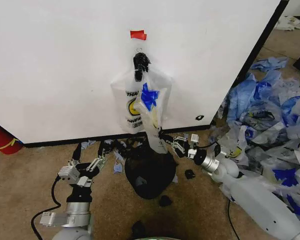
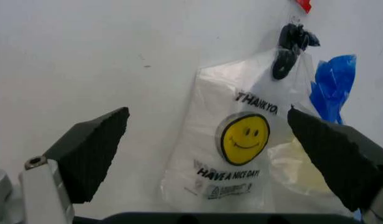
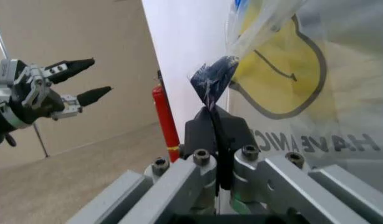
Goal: Pick up the garbage bag from the wall and place it over the trash bin.
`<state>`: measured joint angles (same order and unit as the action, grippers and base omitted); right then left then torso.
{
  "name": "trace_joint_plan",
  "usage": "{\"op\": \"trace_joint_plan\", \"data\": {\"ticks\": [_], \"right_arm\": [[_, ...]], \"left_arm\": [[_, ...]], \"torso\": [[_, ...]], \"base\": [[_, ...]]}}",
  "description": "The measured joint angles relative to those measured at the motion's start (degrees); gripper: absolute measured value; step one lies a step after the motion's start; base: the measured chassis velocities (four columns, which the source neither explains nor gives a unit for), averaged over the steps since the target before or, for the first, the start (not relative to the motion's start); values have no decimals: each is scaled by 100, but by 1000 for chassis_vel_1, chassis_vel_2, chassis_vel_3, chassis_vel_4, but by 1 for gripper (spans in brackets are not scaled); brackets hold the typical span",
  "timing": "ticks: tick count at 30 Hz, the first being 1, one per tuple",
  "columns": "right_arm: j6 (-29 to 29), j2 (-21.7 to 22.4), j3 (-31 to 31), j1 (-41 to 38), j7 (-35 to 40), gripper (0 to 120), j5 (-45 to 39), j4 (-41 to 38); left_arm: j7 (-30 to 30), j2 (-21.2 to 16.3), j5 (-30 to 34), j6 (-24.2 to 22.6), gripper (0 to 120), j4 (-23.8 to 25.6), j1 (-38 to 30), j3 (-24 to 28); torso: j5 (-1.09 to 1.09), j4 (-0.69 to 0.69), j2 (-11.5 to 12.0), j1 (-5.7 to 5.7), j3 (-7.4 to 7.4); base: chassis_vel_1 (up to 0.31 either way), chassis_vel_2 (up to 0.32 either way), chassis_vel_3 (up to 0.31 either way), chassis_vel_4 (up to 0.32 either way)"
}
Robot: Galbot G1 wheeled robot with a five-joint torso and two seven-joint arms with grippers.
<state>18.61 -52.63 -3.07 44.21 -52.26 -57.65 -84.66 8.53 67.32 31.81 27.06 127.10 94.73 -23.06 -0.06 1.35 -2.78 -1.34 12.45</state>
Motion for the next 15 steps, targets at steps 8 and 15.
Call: {"op": "trace_joint_plan", "data": {"ticks": [8,15], "right_arm": [[21,5,52,17,-133,0,120,12],[26,23,89,44,-202,0,145,6]], "left_arm": [[-3,-19,-3,7,100,0,-6,2],[-3,-30,-3,12,100,3,1,3]], "torso": [[0,0,0,0,0],[0,0,0,0,0]], "base": [[0,0,0,0],[0,0,0,0]]}}
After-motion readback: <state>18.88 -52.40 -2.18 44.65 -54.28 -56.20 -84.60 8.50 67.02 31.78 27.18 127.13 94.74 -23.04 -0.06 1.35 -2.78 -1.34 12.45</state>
